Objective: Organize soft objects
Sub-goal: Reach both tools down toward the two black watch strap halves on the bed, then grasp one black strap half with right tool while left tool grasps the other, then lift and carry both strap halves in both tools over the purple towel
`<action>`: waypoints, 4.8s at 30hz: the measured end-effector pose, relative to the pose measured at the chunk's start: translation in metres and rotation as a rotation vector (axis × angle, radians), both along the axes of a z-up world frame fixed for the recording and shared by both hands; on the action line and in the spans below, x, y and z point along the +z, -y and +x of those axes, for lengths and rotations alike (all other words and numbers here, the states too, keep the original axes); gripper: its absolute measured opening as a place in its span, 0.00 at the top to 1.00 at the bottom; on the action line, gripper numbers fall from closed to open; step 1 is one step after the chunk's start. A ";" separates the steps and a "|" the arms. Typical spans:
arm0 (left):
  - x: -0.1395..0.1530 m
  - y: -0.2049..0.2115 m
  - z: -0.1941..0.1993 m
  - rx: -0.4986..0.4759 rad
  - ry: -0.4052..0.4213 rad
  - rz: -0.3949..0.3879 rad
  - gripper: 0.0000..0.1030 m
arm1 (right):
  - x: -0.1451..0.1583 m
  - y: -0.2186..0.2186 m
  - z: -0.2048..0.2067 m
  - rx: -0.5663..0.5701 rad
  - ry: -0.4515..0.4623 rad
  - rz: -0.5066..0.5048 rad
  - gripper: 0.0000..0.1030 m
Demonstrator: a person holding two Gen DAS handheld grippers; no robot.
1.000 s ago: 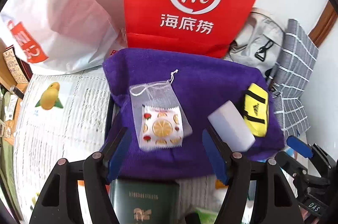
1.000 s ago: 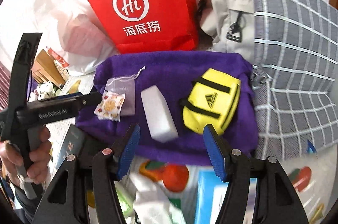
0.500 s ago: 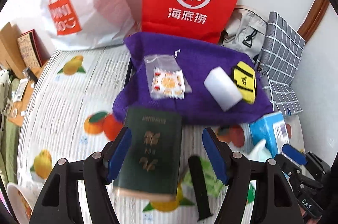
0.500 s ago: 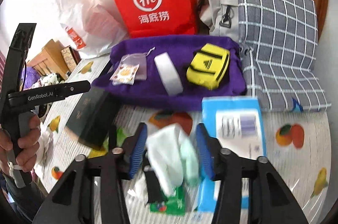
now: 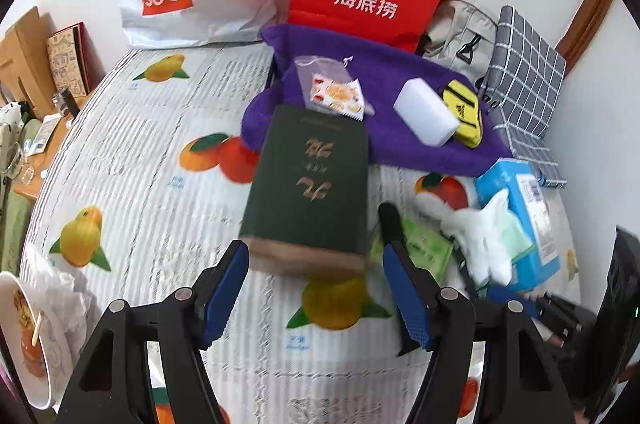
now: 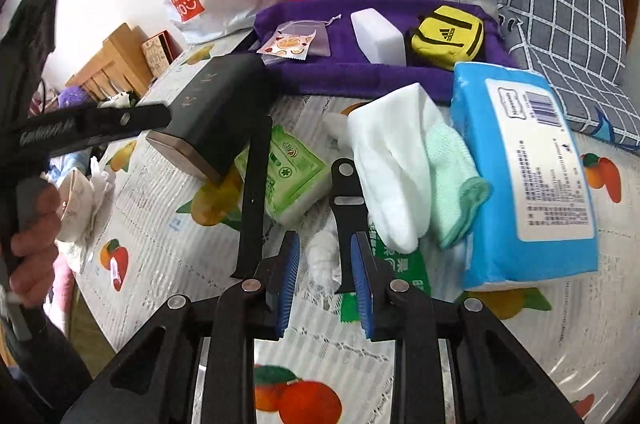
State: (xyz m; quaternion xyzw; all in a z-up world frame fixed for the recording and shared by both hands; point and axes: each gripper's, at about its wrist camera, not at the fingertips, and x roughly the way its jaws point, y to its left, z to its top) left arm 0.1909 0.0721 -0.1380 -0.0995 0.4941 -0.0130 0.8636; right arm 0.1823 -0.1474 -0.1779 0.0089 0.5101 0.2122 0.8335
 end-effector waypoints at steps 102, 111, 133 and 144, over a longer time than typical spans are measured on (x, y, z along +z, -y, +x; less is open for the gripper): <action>-0.057 0.036 -0.060 -0.031 -0.062 0.036 0.55 | -0.037 0.103 -0.095 -0.248 0.059 -0.092 0.58; -0.062 0.058 -0.052 -0.085 -0.008 0.181 0.81 | -0.038 0.108 -0.100 -0.246 0.100 -0.150 0.78; -0.062 0.051 -0.064 -0.097 -0.031 0.140 0.76 | -0.039 0.120 -0.110 -0.265 0.043 -0.094 0.59; -0.054 0.055 -0.067 -0.134 0.000 0.108 0.81 | -0.036 0.110 -0.110 -0.232 0.091 -0.119 0.80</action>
